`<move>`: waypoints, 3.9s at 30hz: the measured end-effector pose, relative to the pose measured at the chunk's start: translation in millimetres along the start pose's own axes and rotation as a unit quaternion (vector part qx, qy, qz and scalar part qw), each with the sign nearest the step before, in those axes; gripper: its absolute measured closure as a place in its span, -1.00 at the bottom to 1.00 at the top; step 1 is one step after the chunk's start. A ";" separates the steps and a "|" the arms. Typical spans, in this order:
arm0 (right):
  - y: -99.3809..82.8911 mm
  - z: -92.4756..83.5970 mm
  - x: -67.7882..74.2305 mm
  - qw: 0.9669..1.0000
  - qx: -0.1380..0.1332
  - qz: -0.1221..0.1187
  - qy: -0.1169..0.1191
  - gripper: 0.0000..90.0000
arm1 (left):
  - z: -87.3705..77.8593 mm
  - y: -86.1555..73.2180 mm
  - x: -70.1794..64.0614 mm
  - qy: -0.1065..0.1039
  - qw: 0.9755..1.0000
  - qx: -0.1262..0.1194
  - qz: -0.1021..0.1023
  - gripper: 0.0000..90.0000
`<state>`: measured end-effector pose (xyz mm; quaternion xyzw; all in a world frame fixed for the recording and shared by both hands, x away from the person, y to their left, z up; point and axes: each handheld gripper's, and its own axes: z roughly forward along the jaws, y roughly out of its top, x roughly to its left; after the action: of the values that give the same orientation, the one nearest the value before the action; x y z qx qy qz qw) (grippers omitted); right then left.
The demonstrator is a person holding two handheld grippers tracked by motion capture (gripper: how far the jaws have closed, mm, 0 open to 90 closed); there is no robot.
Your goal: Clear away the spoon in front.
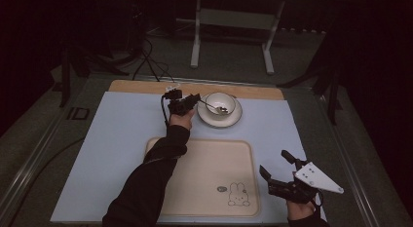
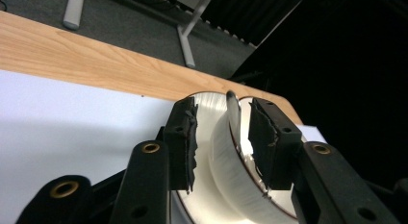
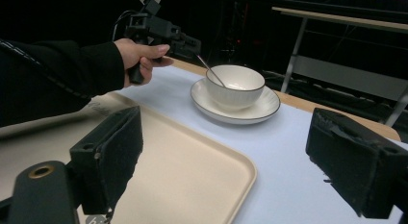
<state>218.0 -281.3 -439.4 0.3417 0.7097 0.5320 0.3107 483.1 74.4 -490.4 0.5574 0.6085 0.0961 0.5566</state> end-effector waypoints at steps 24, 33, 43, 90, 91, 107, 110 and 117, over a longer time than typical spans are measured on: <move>-0.7 1.1 0.0 1.000 0.004 0.001 0.003 -0.72 | -2.9 -4.0 -1.7 -0.026 0.997 -0.038 -0.065 0.97; -0.7 1.1 -0.3 1.000 0.003 0.001 0.002 -0.71 | -9.9 2.4 -7.9 -0.029 0.999 -0.040 -0.015 0.98; -0.9 2.3 0.0 1.000 0.006 0.000 0.003 -0.71 | -25.4 21.0 -14.7 -0.049 0.998 -0.045 0.016 0.99; -1.7 6.7 1.3 1.000 0.015 -0.004 -0.003 -0.71 | -159.7 80.6 -16.6 -0.133 0.976 0.027 0.170 0.99; -1.8 6.7 1.1 1.000 0.015 -0.003 -0.003 -0.71 | -162.6 80.8 -15.5 -0.135 0.975 0.030 0.176 0.99; -1.9 7.8 1.3 1.000 0.017 -0.002 -0.003 -0.71 | -196.9 79.8 3.0 -0.184 0.954 0.084 0.222 0.99; -1.9 7.9 1.4 1.000 0.017 -0.002 -0.003 -0.71 | -203.9 79.9 9.0 -0.196 0.950 0.089 0.224 0.99; -1.9 8.4 2.0 1.000 0.019 -0.002 -0.003 -0.71 | -215.7 78.1 17.2 -0.206 0.942 0.112 0.242 0.99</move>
<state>223.3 -275.5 -443.4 0.3481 0.7194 0.5165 0.3073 362.6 224.7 -364.5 0.7542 0.3347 0.0418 0.5633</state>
